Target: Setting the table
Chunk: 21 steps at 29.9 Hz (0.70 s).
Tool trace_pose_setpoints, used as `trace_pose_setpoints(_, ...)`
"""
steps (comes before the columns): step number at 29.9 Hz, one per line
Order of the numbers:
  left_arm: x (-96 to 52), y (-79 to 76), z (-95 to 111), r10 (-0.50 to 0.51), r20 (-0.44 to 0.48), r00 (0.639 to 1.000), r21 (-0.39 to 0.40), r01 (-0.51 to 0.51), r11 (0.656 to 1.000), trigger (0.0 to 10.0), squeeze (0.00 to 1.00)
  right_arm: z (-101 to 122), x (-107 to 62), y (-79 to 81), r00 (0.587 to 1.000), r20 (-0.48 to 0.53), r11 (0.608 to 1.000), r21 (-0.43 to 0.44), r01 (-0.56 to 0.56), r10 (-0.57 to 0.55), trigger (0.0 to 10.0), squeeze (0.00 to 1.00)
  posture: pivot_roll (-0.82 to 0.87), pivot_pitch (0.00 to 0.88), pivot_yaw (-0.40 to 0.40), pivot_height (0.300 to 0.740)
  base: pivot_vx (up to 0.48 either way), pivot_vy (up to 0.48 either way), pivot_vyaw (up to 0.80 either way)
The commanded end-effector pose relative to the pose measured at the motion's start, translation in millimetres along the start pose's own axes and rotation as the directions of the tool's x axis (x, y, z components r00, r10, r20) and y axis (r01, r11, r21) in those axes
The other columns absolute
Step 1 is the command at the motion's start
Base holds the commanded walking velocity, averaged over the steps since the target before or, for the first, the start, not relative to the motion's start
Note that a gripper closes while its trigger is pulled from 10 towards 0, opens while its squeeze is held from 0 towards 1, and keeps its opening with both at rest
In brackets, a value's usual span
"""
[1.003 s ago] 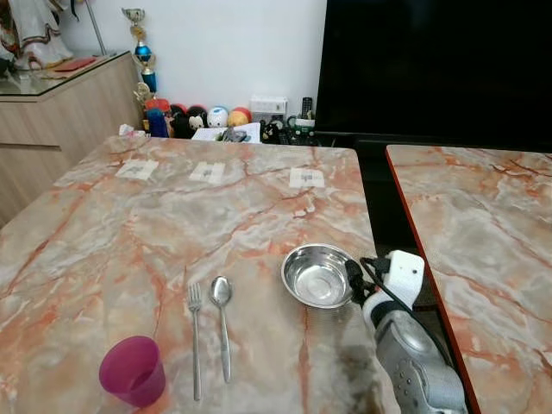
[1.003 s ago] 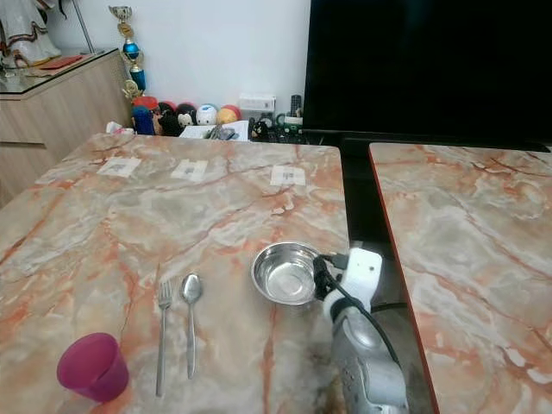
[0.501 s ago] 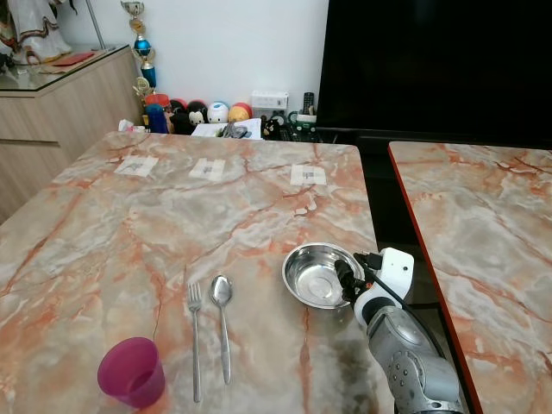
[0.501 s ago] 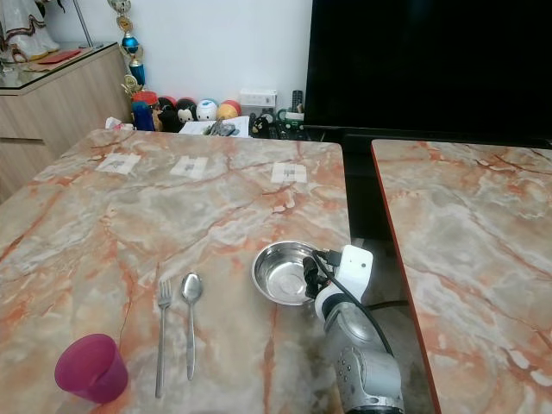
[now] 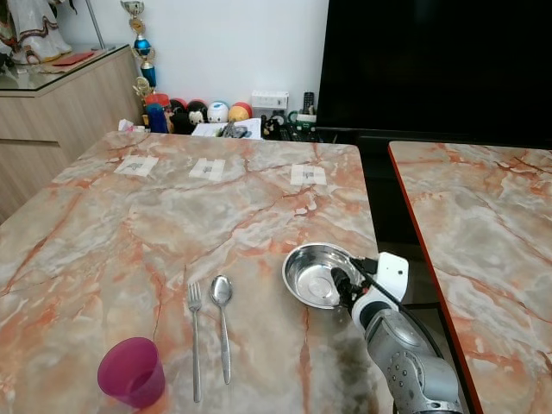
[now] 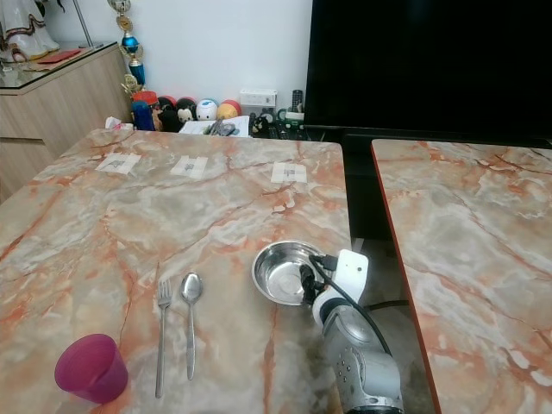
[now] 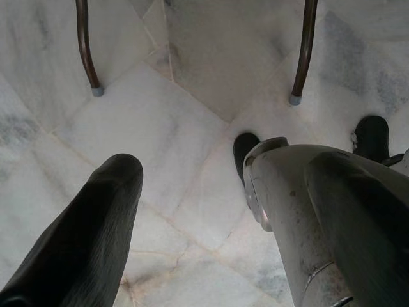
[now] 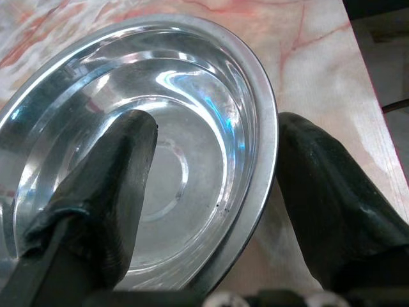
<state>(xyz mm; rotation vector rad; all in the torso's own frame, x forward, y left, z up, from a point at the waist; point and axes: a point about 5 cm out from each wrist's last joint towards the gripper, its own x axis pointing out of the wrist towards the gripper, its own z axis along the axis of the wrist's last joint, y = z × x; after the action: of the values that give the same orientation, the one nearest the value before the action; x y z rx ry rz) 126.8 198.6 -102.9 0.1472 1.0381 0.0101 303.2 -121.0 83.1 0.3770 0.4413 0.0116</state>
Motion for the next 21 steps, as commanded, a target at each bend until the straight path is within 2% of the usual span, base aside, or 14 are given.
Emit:
trace_pose_setpoints(1,-2.6,-6.1,-14.4,-0.023,-0.062,0.998,-0.006,0.022,1.000,10.0,0.00,0.6,1.4,2.8,1.000,-0.008,1.000,0.000,-0.010,0.010,0.0,0.00,0.01,0.000,-0.008,0.740,0.000,0.000,0.00)
trace_pose_setpoints(21,-2.6,-6.0,-14.6,-0.032,-0.067,0.997,-0.003,0.031,1.000,10.0,0.00,-2.8,2.1,1.7,1.000,-0.025,1.000,0.003,0.002,-0.002,0.0,0.00,0.01,0.000,-0.004,0.740,0.000,0.000,0.00)
